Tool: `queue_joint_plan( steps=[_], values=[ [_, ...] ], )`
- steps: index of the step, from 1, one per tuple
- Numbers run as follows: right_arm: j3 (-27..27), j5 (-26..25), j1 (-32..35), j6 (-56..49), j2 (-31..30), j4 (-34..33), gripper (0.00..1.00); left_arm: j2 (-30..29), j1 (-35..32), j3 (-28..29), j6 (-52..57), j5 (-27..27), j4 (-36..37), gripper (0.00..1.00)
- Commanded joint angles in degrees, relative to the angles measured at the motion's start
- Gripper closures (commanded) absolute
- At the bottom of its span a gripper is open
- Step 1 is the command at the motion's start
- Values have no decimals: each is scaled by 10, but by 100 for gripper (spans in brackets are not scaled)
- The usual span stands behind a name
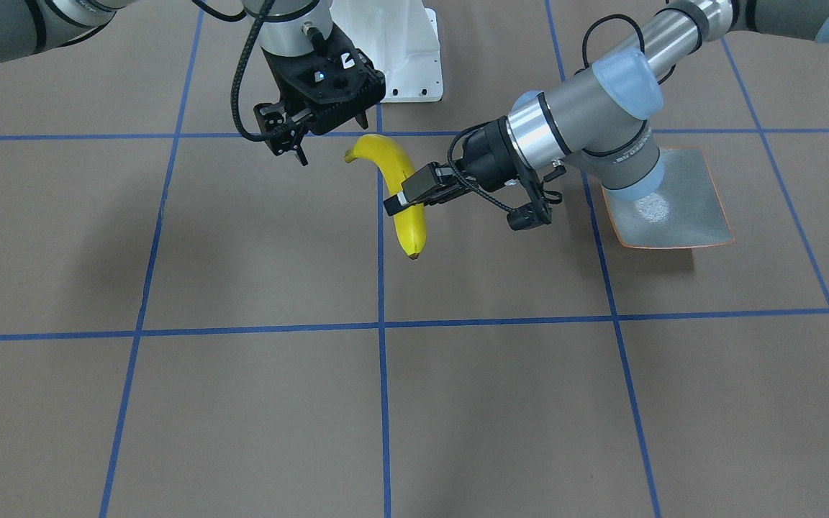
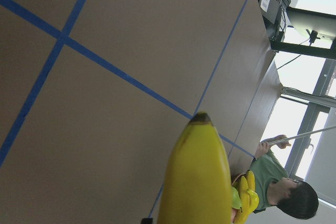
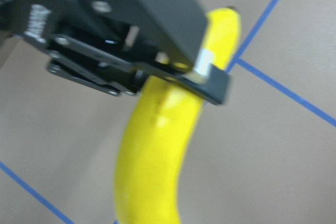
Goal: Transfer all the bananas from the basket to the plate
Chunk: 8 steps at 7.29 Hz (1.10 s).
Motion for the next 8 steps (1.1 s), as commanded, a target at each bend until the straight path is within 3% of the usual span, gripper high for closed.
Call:
queue_joint_plan(
  steps=[1, 4, 8],
  values=[
    [0, 16, 43, -2, -4, -47, 1, 34, -77, -2, 11, -108, -2, 100],
    [-1, 43, 94, -6, -28, -70, 1, 148, -151, -37, 81, -212, -14, 100],
    [-2, 41, 97, -7, -33, -70, 1, 233, -255, -38, 84, -327, -7, 100]
  ],
)
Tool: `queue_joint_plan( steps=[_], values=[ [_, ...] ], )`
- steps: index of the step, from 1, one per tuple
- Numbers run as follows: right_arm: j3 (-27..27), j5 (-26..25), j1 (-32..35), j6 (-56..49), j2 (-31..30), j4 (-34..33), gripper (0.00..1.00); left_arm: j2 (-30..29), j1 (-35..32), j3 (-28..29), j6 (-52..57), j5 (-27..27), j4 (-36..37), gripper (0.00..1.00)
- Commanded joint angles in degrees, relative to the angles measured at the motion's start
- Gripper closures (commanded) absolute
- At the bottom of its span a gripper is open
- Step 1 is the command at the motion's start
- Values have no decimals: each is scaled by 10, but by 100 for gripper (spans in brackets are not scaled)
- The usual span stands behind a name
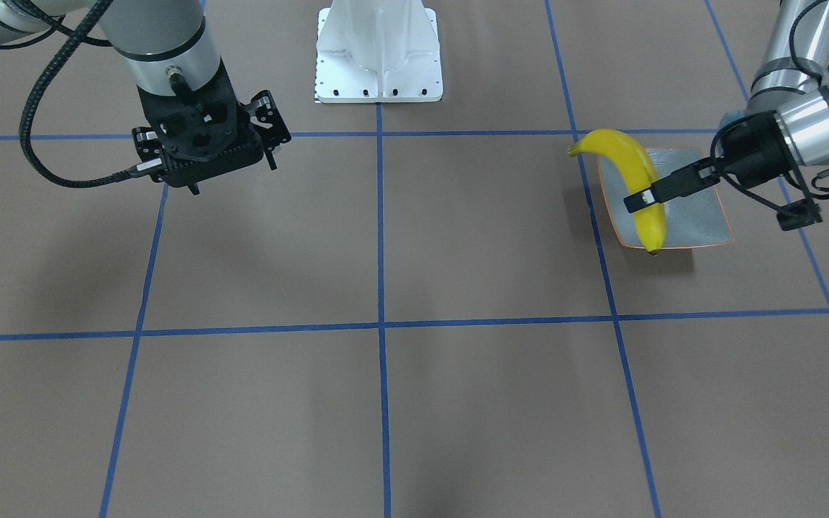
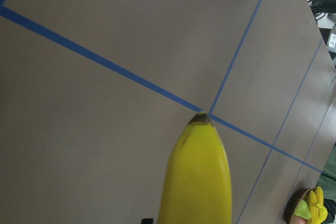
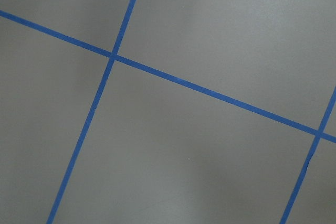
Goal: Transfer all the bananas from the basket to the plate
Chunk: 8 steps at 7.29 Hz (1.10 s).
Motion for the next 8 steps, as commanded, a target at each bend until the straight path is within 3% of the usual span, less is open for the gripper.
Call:
queue_joint_plan(
  steps=[1, 5, 8],
  values=[
    [-1, -1, 1, 1, 0, 0, 1, 60, -39, 1, 2, -42, 3, 100],
    [1, -5, 1, 1, -1, 0, 1, 74, -31, 1, -3, -38, 41, 100],
    [1, -7, 1, 1, -1, 0, 1, 82, -40, -46, 20, 59, 40, 100]
  ],
)
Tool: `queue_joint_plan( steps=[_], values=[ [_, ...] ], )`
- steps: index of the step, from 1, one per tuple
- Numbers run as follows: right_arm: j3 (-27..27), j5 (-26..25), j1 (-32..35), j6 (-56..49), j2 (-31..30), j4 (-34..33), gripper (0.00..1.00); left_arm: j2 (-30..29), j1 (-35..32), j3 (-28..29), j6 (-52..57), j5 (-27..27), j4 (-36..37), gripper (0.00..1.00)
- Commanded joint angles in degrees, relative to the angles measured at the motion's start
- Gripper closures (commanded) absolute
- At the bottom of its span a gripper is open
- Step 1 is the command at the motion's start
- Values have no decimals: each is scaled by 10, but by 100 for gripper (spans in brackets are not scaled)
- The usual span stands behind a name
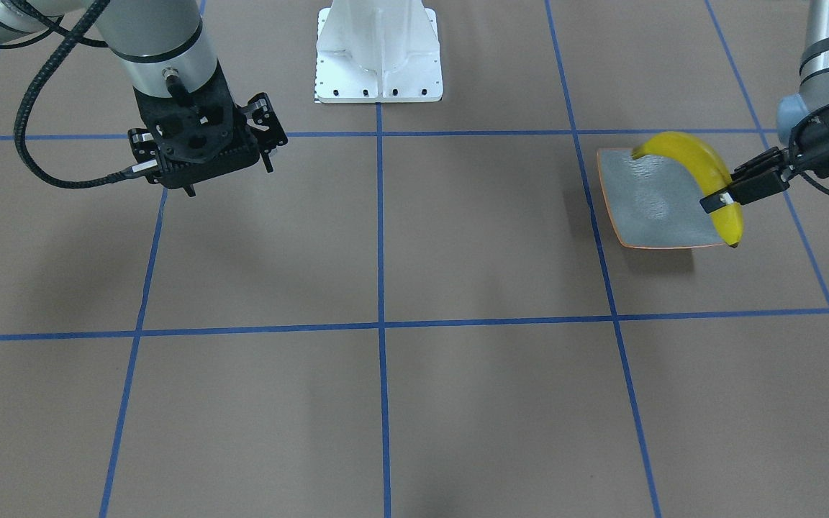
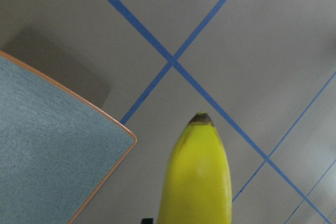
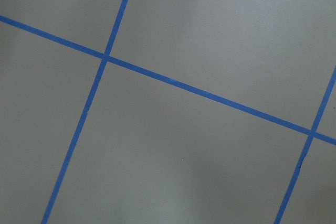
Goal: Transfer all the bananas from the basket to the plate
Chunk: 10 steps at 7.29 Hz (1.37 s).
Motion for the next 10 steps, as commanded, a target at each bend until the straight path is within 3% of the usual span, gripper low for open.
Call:
queue_joint_plan(
  steps=[1, 3, 6, 7, 9, 10],
  values=[
    [0, -1, 0, 0, -1, 1, 1, 3, -17, -31, 85, 33, 0, 100],
    [0, -1, 0, 0, 0, 1, 1, 19, -40, -33, 207, 57, 3, 100],
    [1, 2, 0, 2, -1, 2, 1, 35, -39, -40, 401, 194, 34, 100],
    [1, 3, 0, 3, -2, 2, 1, 39, -37, -63, 474, 223, 116, 100],
    [2, 4, 1, 4, -8, 3, 1, 61, -9, -171, 551, 303, 329, 100],
    [2, 4, 1, 3, -14, 4, 1, 86, 16, -219, 558, 339, 389, 100]
  ],
)
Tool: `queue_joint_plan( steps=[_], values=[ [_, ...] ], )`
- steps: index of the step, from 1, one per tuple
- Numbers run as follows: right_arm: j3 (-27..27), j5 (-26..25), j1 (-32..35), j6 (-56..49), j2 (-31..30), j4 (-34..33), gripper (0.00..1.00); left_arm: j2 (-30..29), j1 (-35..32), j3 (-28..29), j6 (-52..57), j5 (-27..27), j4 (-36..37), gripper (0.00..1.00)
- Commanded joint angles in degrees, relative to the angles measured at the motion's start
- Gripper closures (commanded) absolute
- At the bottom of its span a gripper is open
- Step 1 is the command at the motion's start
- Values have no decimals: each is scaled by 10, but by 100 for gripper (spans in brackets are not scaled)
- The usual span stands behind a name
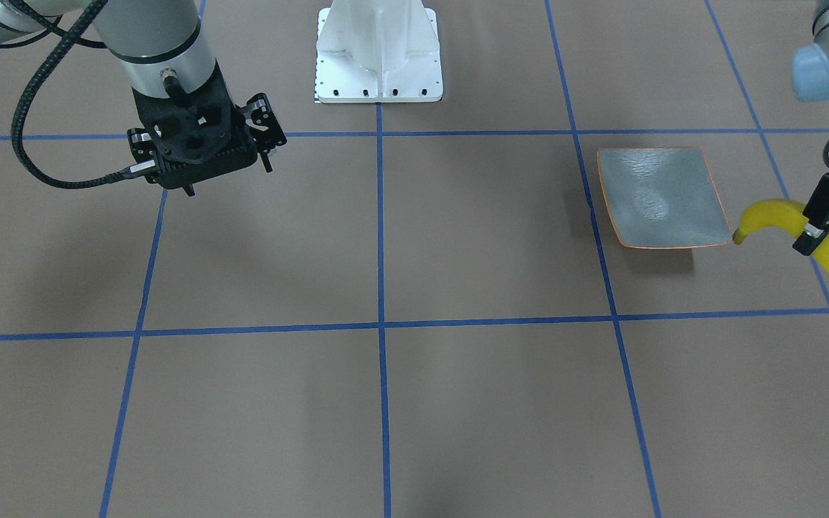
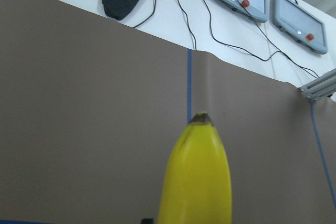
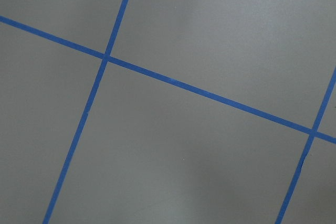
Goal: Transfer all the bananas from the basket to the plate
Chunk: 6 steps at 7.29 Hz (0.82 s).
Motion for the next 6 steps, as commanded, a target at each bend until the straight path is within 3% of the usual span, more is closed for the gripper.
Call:
queue_joint_plan(
  steps=[1, 2, 3, 6],
  values=[
    [0, 0, 0, -1, -7, 2, 1, 33, 45, -93, 23, 53, 158, 100],
    [0, 0, 0, -1, -9, 2, 1, 33, 68, -125, 22, 59, 236, 100],
    [1, 0, 0, -1, -10, 3, 1, 33, 101, -166, 22, 108, 332, 100],
    [5, 0, 1, -2, -15, 3, 1, 13, 178, -183, 17, 187, 472, 100]
  ],
)
